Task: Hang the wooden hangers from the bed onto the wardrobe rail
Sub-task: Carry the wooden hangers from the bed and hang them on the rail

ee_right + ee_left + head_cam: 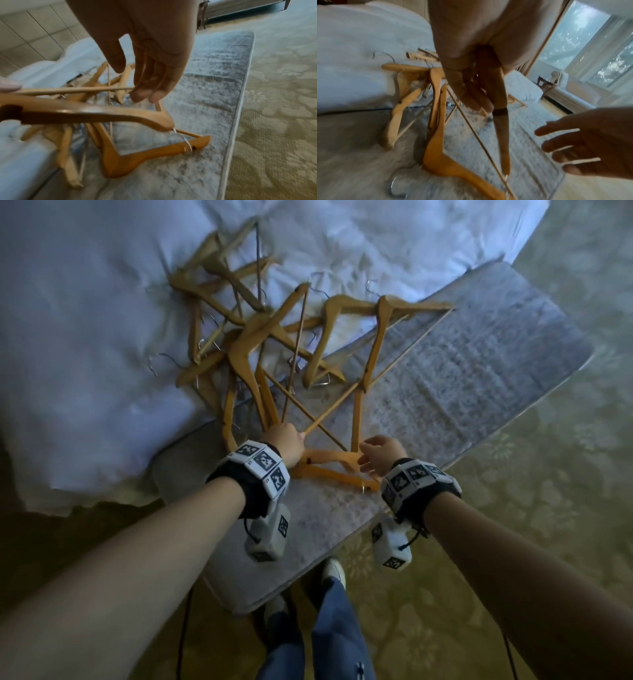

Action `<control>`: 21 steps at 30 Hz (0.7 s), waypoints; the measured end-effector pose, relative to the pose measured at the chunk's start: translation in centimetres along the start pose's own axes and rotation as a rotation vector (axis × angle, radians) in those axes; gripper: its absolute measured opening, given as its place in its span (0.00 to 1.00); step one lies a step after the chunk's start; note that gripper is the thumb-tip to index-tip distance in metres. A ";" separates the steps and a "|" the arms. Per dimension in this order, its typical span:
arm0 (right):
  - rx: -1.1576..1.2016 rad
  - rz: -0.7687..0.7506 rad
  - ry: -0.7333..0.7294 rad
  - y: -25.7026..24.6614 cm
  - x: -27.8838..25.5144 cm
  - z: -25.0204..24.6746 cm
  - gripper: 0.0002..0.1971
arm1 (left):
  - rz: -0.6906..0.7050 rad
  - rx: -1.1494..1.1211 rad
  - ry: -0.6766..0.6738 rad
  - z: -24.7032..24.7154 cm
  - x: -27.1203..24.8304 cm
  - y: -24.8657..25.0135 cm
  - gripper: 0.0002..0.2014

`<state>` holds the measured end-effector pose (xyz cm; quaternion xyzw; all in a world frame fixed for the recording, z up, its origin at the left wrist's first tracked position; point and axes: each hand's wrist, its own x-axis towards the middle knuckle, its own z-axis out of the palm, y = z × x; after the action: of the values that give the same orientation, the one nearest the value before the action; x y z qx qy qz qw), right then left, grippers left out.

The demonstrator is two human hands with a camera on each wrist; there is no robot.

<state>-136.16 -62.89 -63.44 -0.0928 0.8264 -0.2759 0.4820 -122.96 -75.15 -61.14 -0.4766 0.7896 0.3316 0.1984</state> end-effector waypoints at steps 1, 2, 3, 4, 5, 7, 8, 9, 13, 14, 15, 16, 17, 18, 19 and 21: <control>-0.003 -0.025 0.014 -1.1 -1.2 -0.2 0.11 | 0.005 0.002 -0.002 -1.6 -0.9 -0.3 0.19; -0.009 -0.052 0.026 -2.3 -2.4 -0.3 0.11 | 0.003 -0.007 0.004 -3.2 -1.8 -0.8 0.19; -0.013 -0.079 0.036 -3.2 -3.6 -0.4 0.11 | 0.005 -0.030 0.022 -4.7 -2.8 -1.3 0.19; -0.017 -0.105 0.047 -4.2 -4.8 -0.6 0.12 | 0.005 -0.071 0.052 -6.3 -3.9 -1.8 0.18; -0.030 -0.129 0.056 -5.0 -6.1 -0.8 0.12 | 0.005 -0.105 0.080 -8.0 -5.2 -2.4 0.17; -0.071 -0.168 0.071 -6.6 -8.4 -0.8 0.13 | 0.012 -0.134 0.110 -11.1 -7.6 -3.5 0.16; -0.101 -0.190 0.079 -7.4 -9.4 -0.6 0.13 | 0.012 -0.164 0.133 -12.5 -8.7 -4.1 0.16; -0.139 -0.221 0.086 -8.2 -10.5 -0.4 0.13 | 0.006 -0.220 0.162 -14.0 -10.0 -4.8 0.16; -0.347 -0.422 0.042 -12.7 -15.1 1.9 0.17 | -0.035 -0.410 0.323 -18.7 -15.2 -7.0 0.16; -0.412 -0.490 -0.007 -13.8 -16.4 2.8 0.19 | -0.049 -0.479 0.352 -19.6 -16.5 -7.5 0.15; -0.504 -0.570 -0.058 -14.9 -17.9 3.9 0.22 | -0.063 -0.539 0.377 -20.5 -17.9 -8.0 0.14; -0.636 -0.660 -0.094 -15.9 -19.4 5.0 0.25 | -0.087 -0.570 0.399 -21.3 -19.3 -8.4 0.14; -0.791 -0.758 -0.110 -16.9 -20.8 6.2 0.27 | -0.109 -0.587 0.427 -22.1 -20.9 -9.0 0.13; -0.943 -0.846 -0.112 -17.7 -22.1 7.4 0.29 | -0.124 -0.608 0.449 -22.8 -22.4 -9.6 0.14; -1.066 -0.923 -0.105 -18.5 -23.3 8.6 0.30 | -0.137 -0.628 0.472 -23.5 -24.0 -10.3 0.14; -1.174 -1.035 -0.090 -20.1 -25.3 10.8 0.26 | -0.163 -0.675 0.523 -24.4 -27.7 -11.8 0.11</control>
<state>-116.15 -72.95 -37.75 -0.7170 0.6683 0.0207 0.1971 -99.58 -79.19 -30.52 -0.6433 0.6204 0.4228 -0.1499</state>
